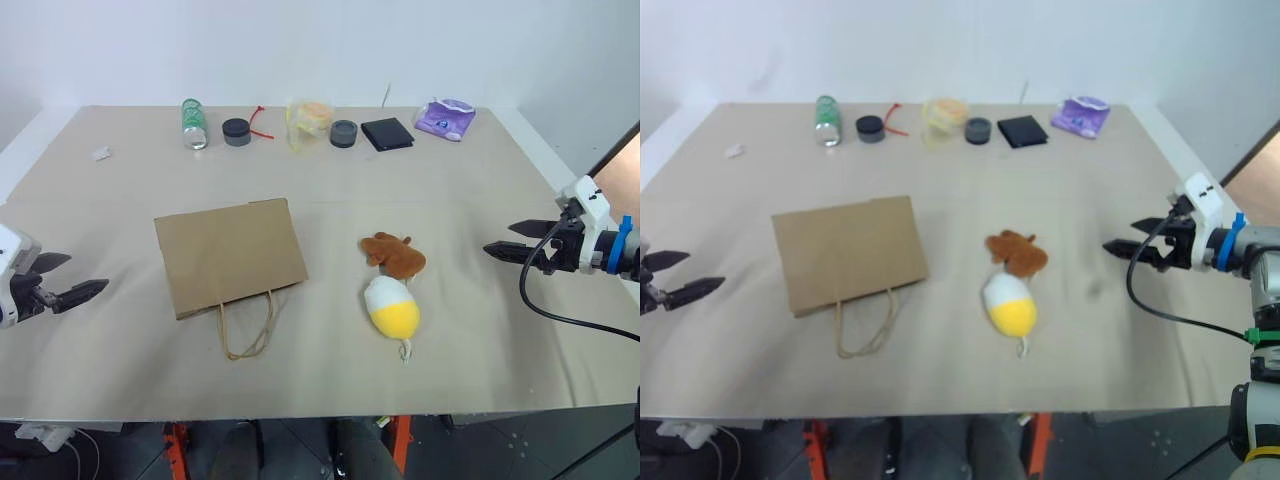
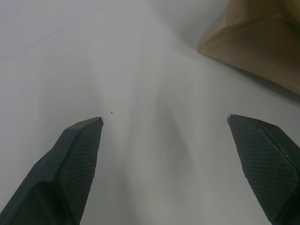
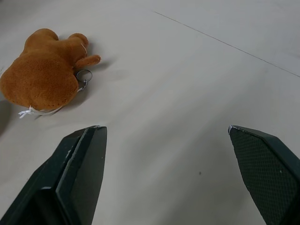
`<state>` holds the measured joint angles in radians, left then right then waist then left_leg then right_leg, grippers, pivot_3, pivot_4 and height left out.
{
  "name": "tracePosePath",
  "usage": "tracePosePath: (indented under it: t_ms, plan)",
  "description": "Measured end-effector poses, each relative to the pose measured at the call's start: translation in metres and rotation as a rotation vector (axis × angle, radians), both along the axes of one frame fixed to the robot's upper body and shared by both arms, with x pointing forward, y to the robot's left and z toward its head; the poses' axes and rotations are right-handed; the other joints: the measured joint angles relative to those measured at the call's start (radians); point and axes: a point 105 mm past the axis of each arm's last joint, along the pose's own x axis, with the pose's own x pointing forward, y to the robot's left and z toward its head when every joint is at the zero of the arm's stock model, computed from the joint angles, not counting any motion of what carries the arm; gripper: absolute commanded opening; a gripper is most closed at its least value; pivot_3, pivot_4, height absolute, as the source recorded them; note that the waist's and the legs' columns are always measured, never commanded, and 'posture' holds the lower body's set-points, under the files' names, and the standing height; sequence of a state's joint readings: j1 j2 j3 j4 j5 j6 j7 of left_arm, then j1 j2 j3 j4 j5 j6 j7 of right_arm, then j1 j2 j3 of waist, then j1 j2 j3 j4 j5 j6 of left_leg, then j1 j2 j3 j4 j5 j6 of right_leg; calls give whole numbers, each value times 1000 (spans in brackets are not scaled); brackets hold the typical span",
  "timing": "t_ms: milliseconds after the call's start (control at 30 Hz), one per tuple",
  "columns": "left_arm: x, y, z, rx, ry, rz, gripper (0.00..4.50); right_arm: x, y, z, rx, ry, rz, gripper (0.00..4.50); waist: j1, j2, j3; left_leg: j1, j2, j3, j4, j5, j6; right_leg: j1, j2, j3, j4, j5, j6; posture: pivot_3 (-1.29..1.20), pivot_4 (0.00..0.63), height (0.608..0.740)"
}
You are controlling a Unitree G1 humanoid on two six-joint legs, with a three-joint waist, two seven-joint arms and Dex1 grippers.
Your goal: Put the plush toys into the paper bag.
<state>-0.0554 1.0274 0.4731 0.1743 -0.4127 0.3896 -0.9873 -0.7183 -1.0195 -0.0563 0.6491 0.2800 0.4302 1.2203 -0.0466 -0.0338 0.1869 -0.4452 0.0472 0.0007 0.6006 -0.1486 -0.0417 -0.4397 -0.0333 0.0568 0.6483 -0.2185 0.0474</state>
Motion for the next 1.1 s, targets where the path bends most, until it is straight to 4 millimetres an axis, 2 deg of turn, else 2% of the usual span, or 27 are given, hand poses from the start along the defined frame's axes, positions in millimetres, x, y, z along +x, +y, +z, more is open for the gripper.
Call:
tracePosePath:
  t_ms: [233,833,933,1000,1100]
  plan:
    - [11,1,16,15,-75,7,4398,-8,-7,-7,48,-1,-45,4500,2,0,0,0,0,0,0,0,0,1,1,1,0,1,1,0,150,740]
    - [14,0,12,-9,-89,18,4398,-11,-5,-1,80,-42,-24,4500,-1,0,0,3,3,2,3,0,0,1,5,6,2,4,1,0,150,740]
    - [22,-6,26,-13,-182,1,4398,-16,11,13,161,-95,82,4500,-1,0,0,3,3,2,3,1,0,2,7,7,2,7,5,0,150,740]
    - [29,-20,43,-3,-275,-55,4398,-29,35,28,195,-130,232,4500,1,0,0,3,4,1,4,1,0,2,9,8,3,7,6,0,150,740]
    - [38,-62,64,92,-386,-224,4398,-65,95,45,174,-151,585,4500,4,0,0,5,4,1,4,1,0,5,10,8,3,7,6,0,150,740]
